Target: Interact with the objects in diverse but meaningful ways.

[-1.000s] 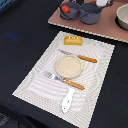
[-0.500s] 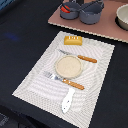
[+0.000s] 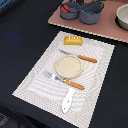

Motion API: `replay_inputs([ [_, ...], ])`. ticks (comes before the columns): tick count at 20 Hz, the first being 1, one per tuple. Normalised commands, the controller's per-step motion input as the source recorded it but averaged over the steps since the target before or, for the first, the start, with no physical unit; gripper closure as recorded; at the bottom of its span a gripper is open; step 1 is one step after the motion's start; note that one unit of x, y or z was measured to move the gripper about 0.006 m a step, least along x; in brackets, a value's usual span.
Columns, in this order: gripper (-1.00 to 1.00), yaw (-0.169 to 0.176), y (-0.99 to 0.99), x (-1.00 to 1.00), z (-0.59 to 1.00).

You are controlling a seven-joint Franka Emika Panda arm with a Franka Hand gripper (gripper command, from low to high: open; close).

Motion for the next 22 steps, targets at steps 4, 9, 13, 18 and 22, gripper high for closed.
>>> replay_inputs([
  [4,-1.0,0.0,0.0,-0.12,-0.14],
  [9,-1.0,-0.001,0.03,-0.06,0.0],
  [13,-1.0,0.0,0.09,-0.1,0.07],
  [18,-1.0,-0.007,0.04,-0.08,0.27],
  [22,-1.0,-0.026,0.0,0.3,0.51],
])
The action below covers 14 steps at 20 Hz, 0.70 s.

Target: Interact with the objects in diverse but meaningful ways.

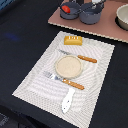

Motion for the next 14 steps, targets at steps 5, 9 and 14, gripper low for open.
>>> replay_inputs([
  [5,-1.0,-0.025,-0.02,0.59,0.41],
  [9,-1.0,0.001,0.0,0.63,0.05],
  [14,-1.0,0.116,-0.05,0.45,-0.05],
])
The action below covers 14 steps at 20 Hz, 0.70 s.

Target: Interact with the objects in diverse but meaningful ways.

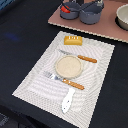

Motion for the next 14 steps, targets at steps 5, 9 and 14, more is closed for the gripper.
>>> replay_inputs([
  [5,-1.0,0.126,-0.06,0.23,0.0],
  [9,-1.0,0.089,-0.15,0.17,0.06],
  [14,-1.0,0.029,-0.18,0.15,-0.05],
])
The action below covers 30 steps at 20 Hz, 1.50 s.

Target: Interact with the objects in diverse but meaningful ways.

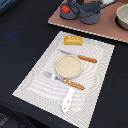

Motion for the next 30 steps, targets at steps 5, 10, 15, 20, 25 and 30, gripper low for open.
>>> replay_inputs([
  [5,-1.0,0.02,-0.12,0.03,-0.13],
  [10,-1.0,0.019,-0.03,0.0,-0.2],
  [15,-1.0,0.017,0.0,0.0,-0.2],
  [20,-1.0,0.014,0.0,0.0,-0.19],
  [25,-1.0,0.011,0.0,0.0,-0.19],
  [30,1.0,0.007,0.0,0.0,-0.17],
])
